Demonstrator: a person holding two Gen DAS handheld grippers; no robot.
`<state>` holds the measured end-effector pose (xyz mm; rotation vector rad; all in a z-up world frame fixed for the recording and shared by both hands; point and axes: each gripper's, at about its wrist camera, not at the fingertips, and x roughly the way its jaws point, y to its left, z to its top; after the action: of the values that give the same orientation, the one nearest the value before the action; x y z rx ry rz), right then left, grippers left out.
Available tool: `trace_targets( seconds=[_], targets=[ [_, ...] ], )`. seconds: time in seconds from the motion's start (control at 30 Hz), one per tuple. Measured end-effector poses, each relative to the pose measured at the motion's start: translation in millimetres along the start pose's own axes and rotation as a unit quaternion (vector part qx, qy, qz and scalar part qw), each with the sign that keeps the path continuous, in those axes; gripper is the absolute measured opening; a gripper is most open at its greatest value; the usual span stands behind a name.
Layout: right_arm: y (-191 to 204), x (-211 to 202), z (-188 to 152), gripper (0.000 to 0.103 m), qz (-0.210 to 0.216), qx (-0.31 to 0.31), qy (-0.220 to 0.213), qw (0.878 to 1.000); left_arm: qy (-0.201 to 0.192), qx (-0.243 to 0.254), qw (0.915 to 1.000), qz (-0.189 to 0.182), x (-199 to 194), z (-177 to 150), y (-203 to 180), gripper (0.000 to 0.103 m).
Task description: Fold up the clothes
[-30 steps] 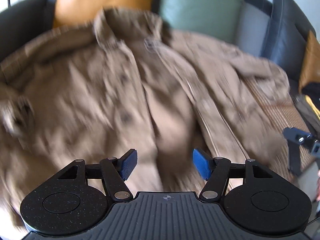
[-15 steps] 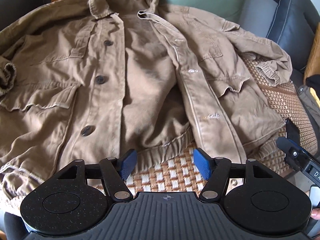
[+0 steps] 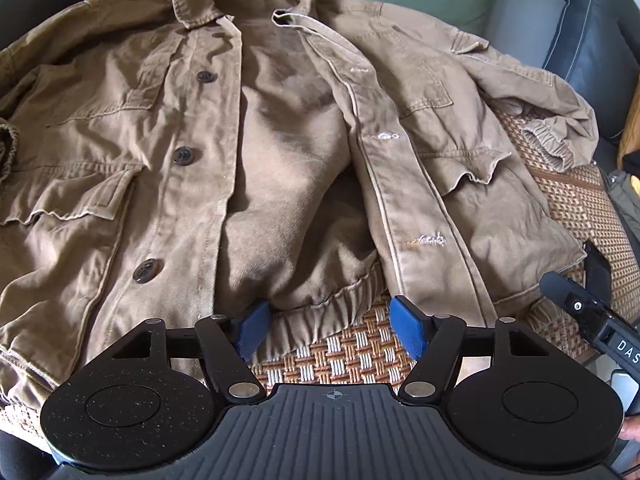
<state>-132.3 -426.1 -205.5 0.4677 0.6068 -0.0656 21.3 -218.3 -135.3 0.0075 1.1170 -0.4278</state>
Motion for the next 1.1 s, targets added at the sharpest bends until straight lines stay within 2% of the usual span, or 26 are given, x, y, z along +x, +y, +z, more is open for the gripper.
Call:
trace_targets(
  seconds=[0.17,0.37,0.5,0.83,0.9,0.97,1.1],
  targets=[
    [-5.1,2.7,-2.4,0.079,0.000,0.010,0.001,1.000,0.000,0.022,0.9997,0.004,1.5,-1.5,-2.5,0.079],
    [-10.3,4.2,-3.6,0.079,0.004,0.013,0.002,1.000,0.003,0.113,0.9932,0.025,4.1,-10.6,-15.4,0.079],
    [-10.0,2.8,-1.3,0.079,0.005,0.015,0.000,1.000,-0.005,0.153,0.9873,0.043,8.5,-17.5,-22.3,0.079],
    [-9.2,-7.1,-3.4,0.079,-0.014,0.014,0.003,1.000,-0.014,0.185,0.9811,0.057,14.1,-22.7,-27.8,0.079],
    [-11.1,-8.1,-1.9,0.079,-0.015,0.021,0.004,1.000,-0.018,0.182,0.9813,0.059,13.6,-22.6,-26.9,0.076],
    [-8.2,-12.7,0.1,0.078,-0.016,0.000,0.011,1.000,-0.023,0.180,0.9813,0.063,13.5,-22.7,-26.2,0.073],
    [4.0,-21.1,-1.6,0.071,-0.045,-0.083,0.040,0.995,-0.027,0.178,0.9813,0.068,11.8,-21.4,-24.5,0.047]
  ],
)
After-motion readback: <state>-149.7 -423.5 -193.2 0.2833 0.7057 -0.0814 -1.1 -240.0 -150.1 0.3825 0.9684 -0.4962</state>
